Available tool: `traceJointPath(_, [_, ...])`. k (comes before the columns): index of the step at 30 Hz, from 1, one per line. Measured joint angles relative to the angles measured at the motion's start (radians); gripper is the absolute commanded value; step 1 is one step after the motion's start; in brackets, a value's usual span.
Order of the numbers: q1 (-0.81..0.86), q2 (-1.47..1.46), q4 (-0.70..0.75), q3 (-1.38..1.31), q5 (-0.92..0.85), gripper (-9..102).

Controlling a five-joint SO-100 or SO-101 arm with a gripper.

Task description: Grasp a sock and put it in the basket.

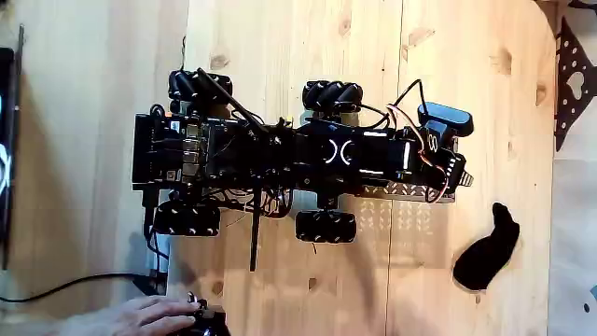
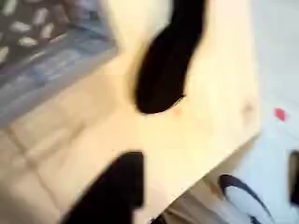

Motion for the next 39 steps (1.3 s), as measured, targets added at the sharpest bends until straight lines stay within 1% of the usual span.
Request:
traceJointPath(7, [-0.017, -0.060, 0.017, -0.110, 0.009, 18])
traceJointPath(15, [-0.018, -0.221, 0.046, -0.273, 0.020, 18])
traceJointPath(21, [-0.043, -0.472, 0.066, -0.488, 0.064, 18])
traceJointPath(26, [-0.080, -0.673, 0.049, -0.529, 0.103, 19])
traceJointPath(32, [-0.100, -0.808, -0.114, -0.531, 0.109, 19])
traceJointPath(36, [-0.086, -0.885, -0.227, -0.531, 0.109, 22])
traceJointPath(39, [-0.084, -0.934, -0.282, -0.531, 0.109, 22])
